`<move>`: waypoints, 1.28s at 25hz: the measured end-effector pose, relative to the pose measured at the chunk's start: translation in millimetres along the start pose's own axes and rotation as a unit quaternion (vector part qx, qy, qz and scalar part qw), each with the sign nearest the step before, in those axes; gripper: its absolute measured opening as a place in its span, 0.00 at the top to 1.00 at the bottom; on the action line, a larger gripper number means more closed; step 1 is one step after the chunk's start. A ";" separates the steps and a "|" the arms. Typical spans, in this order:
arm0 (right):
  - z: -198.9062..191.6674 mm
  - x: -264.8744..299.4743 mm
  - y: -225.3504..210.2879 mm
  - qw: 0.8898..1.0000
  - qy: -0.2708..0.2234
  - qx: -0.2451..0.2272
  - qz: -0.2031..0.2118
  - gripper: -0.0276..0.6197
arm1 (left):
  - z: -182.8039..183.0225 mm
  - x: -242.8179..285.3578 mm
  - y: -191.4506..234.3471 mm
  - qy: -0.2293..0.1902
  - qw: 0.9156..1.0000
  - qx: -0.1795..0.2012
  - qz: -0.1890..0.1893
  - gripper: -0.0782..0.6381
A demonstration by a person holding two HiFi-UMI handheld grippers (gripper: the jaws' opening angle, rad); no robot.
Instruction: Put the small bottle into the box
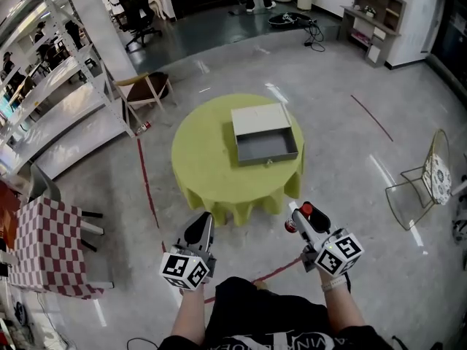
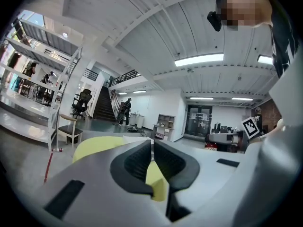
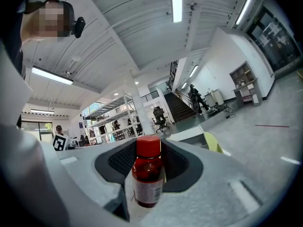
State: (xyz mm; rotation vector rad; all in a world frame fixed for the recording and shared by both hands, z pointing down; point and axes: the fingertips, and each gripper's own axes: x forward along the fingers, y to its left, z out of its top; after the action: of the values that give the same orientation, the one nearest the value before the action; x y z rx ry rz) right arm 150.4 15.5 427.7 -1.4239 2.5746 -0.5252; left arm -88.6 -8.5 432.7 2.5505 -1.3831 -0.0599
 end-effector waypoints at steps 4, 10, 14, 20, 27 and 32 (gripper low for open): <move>-0.7 0.5 -9.5 1.000 0.002 0.009 -0.002 0.72 | 2.8 5.8 -1.0 0.002 1.000 0.002 0.003 0.86; -1.4 13.1 -22.4 1.000 0.000 0.019 -0.009 0.72 | -3.6 10.9 7.1 0.018 1.000 0.005 0.006 0.86; -3.5 26.2 -30.5 1.000 0.004 0.018 -0.008 0.72 | -9.9 26.1 16.6 0.022 1.000 -0.001 0.005 0.86; 3.1 50.2 -44.1 1.000 0.009 0.014 -0.016 0.72 | -7.1 70.6 27.3 0.020 1.000 -0.006 -0.019 0.86; 7.2 92.2 -67.0 0.999 0.021 0.015 -0.027 0.72 | -5.0 120.8 48.5 0.027 0.999 -0.005 -0.032 0.86; 1.9 127.7 -77.3 0.999 0.034 0.014 -0.034 0.72 | -12.8 148.8 75.7 0.040 0.998 -0.014 -0.036 0.86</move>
State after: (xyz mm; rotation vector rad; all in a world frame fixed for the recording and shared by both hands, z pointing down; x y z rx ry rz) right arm 143.4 -130.3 459.3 -1.5131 2.5677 -0.6279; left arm -66.8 -169.3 473.9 2.5492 -1.2539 0.0094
